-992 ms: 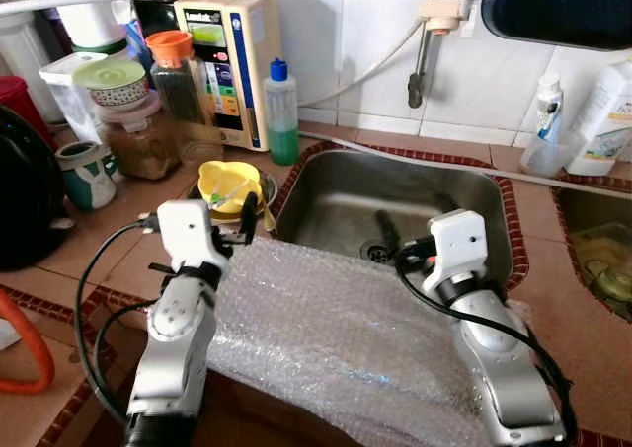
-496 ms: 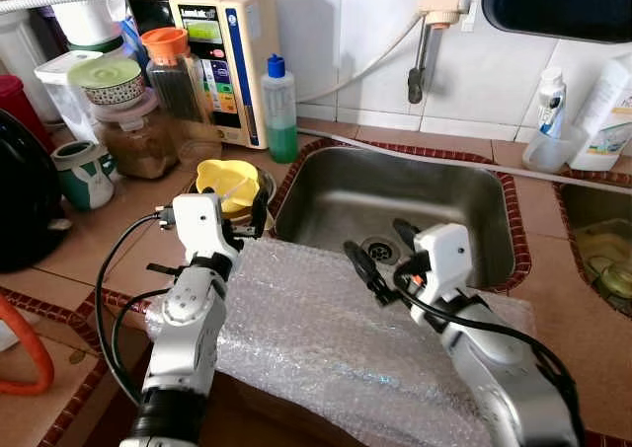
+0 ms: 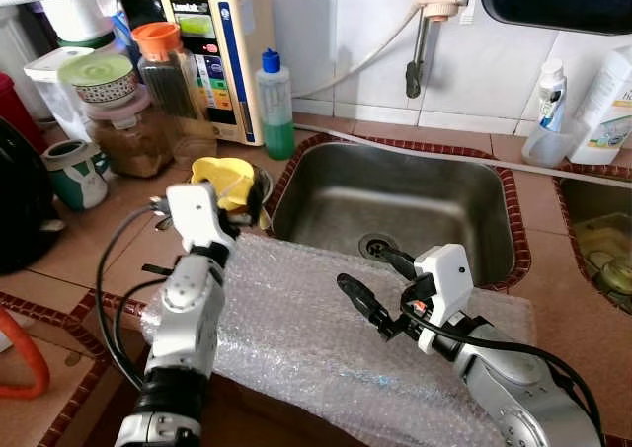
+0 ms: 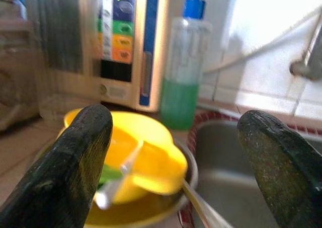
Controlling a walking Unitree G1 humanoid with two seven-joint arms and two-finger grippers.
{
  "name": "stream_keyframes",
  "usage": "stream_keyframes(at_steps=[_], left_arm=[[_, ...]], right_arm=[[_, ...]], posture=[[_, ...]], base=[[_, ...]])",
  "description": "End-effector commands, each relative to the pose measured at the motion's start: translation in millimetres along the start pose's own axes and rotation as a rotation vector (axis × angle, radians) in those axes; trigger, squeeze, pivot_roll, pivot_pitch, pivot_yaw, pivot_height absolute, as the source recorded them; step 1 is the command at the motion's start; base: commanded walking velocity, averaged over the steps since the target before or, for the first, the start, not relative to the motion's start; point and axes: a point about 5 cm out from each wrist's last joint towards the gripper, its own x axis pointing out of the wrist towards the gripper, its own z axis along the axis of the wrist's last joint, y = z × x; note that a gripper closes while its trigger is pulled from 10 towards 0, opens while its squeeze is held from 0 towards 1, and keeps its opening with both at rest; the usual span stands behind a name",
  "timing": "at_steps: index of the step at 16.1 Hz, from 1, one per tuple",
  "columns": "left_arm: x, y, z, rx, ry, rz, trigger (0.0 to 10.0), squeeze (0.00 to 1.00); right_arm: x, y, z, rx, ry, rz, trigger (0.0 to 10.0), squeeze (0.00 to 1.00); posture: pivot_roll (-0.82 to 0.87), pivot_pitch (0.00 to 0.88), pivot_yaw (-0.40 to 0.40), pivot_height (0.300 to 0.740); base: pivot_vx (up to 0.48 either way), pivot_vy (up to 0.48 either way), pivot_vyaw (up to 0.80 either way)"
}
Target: Kitchen organization
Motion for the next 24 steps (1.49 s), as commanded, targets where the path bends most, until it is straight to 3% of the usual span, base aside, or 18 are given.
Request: stream_keyframes(at_steps=[1,4,7,13,14,15,16,17,24], left_arm=[[1.8,5.7,2.2,0.011,-0.011,0.021,10.0,0.0],[1.7,15.0,1.8,0.029,-0.018,0.064,10.0,0.0],[-2.0,21.7,-8.6,0.059,0.036,0.092,10.0,0.0],[-2.1,22.3,-12.7,0.056,0.049,0.094,10.0,0.0],[-1.4,21.5,-13.9,0.047,0.054,0.092,6.9,0.0],[-1.0,20.9,-14.4,0.038,0.055,0.093,5.4,0.0],[-0.6,20.5,-14.6,0.033,0.054,0.093,1.0,0.0],[0.0,20.4,-14.4,0.029,0.054,0.094,0.0,0.0],[0.5,21.6,-14.0,0.015,0.045,0.101,0.0,0.0]], right_arm=[[-1.4,3.0,4.4,-0.004,-0.01,0.017,10.0,0.0],[-0.4,5.9,5.2,-0.005,-0.003,0.03,10.0,0.0],[-1.8,6.3,5.1,0.007,0.008,0.052,10.0,0.0],[-0.7,9.9,6.7,0.002,0.002,0.073,10.0,0.0],[-0.1,10.2,7.4,0.001,-0.002,0.075,10.0,0.0],[0.1,10.6,7.5,0.0,-0.003,0.077,10.0,0.0],[0.1,10.6,7.4,0.001,-0.002,0.077,10.0,0.0],[0.1,10.6,7.2,0.001,-0.002,0.078,10.0,0.0],[1.3,11.4,7.1,-0.004,0.002,0.089,10.0,0.0]], posture=[[-0.29,0.083,0.083,0.74],[-0.28,0.086,0.078,0.74],[-0.28,0.087,0.078,0.74],[-0.28,0.092,0.081,0.74],[-0.28,0.091,0.082,0.74],[-0.28,0.091,0.082,0.74],[-0.28,0.091,0.083,0.74],[-0.28,0.091,0.083,0.74],[-0.27,0.089,0.078,0.74]], base=[[0.0,0.0,0.0],[0.0,0.0,0.0],[0.0,0.0,0.0],[0.0,0.0,0.0],[0.0,0.0,0.0],[0.0,0.0,0.0],[0.0,0.0,0.0],[0.0,0.0,0.0],[0.0,0.0,0.0]])
